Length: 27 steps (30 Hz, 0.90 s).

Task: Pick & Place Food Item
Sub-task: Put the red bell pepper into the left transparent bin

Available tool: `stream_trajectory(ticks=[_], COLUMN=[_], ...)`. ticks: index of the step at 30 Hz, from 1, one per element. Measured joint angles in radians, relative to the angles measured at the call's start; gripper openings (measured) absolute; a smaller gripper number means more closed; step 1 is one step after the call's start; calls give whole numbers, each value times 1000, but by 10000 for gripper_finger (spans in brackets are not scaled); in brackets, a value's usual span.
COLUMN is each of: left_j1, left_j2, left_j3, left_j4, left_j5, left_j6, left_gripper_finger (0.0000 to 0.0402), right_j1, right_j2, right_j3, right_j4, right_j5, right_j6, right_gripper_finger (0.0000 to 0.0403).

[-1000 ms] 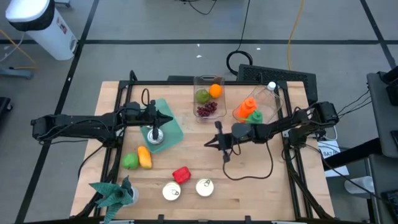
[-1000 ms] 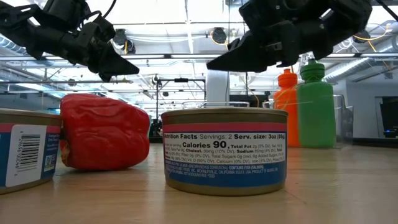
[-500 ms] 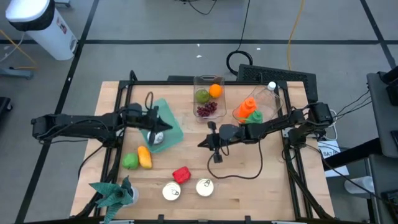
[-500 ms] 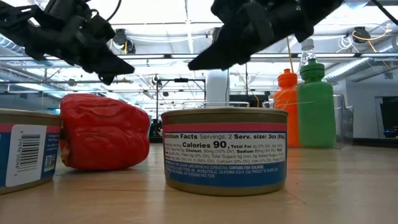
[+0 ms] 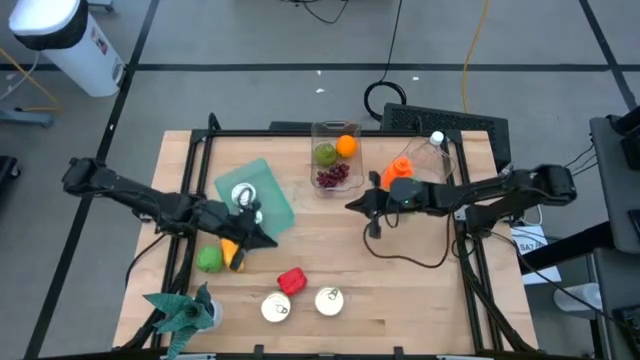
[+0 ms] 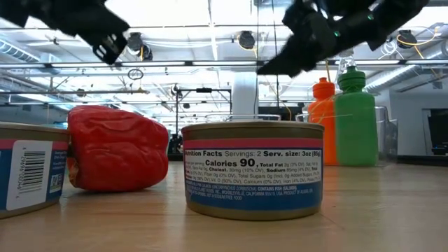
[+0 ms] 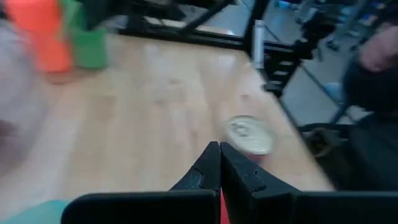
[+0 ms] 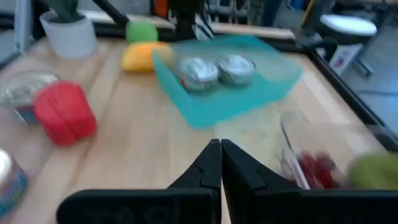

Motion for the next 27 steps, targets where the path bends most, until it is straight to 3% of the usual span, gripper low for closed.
stream_trajectory(ticks=[8, 16, 27], left_j1=[-126, -178, -176], left_j2=[273, 451, 596], left_j3=[215, 327, 349], left_j4=[-210, -251, -315], left_j5=[24, 283, 267], left_j6=[-144, -178, -315], left_gripper_finger=[2, 1, 1], right_j1=[-23, -21, -21], right_j2=[-70, -71, -71], right_j3=[-52, -52, -52], right_j4=[-4, 28, 69], right_j5=[-50, -49, -48], right_j6=[-23, -33, -38], right_gripper_finger=[0, 0, 0])
